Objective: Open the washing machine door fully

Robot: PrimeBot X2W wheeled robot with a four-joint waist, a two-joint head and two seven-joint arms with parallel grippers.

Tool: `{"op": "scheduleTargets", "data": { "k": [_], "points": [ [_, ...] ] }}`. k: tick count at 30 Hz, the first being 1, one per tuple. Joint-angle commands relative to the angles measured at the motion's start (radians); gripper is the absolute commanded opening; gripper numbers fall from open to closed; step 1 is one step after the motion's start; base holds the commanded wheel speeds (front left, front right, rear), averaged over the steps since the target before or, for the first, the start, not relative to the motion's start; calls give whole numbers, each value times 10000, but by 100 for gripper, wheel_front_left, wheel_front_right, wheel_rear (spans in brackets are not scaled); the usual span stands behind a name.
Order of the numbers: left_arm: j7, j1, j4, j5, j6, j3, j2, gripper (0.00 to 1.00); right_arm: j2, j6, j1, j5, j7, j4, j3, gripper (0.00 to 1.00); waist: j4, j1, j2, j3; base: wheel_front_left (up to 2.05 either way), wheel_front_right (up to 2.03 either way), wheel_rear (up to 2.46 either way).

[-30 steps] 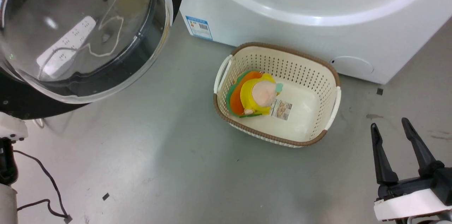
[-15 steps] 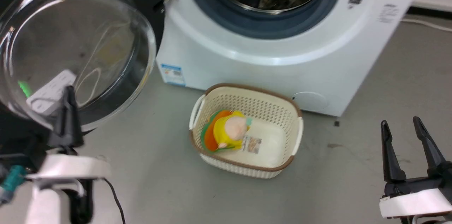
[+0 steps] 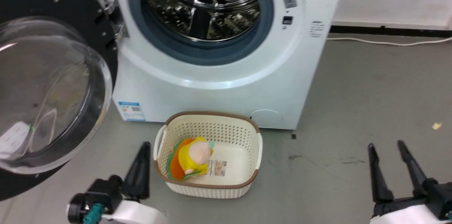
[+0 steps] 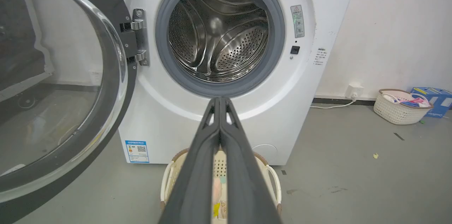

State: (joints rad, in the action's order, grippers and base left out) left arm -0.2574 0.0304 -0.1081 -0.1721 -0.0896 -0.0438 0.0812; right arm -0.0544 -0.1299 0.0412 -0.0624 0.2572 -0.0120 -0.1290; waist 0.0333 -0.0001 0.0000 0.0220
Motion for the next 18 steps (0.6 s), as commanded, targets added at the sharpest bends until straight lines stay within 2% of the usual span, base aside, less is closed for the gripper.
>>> {"op": "scheduleTargets", "data": {
  "k": [1, 3, 4, 5, 6, 18],
  "points": [
    [-43, -176, -66, 51, 65, -53, -27, 0, 39, -8, 133, -46, 45, -59, 42, 100, -200, 1, 0, -146, 0, 0, 0],
    [-43, -259, -197, 110, 97, -157, -70, 0, 40, -8, 236, -124, 45, -155, 81, 100, -248, 1, 0, -185, 0, 0, 0],
    [-43, -288, -284, 198, 115, -223, -77, 29, 40, -8, 279, -154, 45, -194, 104, 100, -263, 1, 0, -198, 0, 0, 0],
    [-43, -308, -367, 306, 148, -282, -80, 93, 40, -8, 313, -169, 45, -242, 140, 100, -281, 1, 0, -201, 0, 0, 0],
    [-43, -332, -455, 386, 170, -338, -85, 100, 40, -8, 337, -171, 45, -293, 182, 100, -296, 1, 0, -206, 0, 0, 0],
    [-43, -377, -828, 385, 378, -550, -230, 100, 41, -8, 258, -314, 46, -683, 235, 100, -322, 1, 0, -248, 0, 0, 0]
  ]
}}
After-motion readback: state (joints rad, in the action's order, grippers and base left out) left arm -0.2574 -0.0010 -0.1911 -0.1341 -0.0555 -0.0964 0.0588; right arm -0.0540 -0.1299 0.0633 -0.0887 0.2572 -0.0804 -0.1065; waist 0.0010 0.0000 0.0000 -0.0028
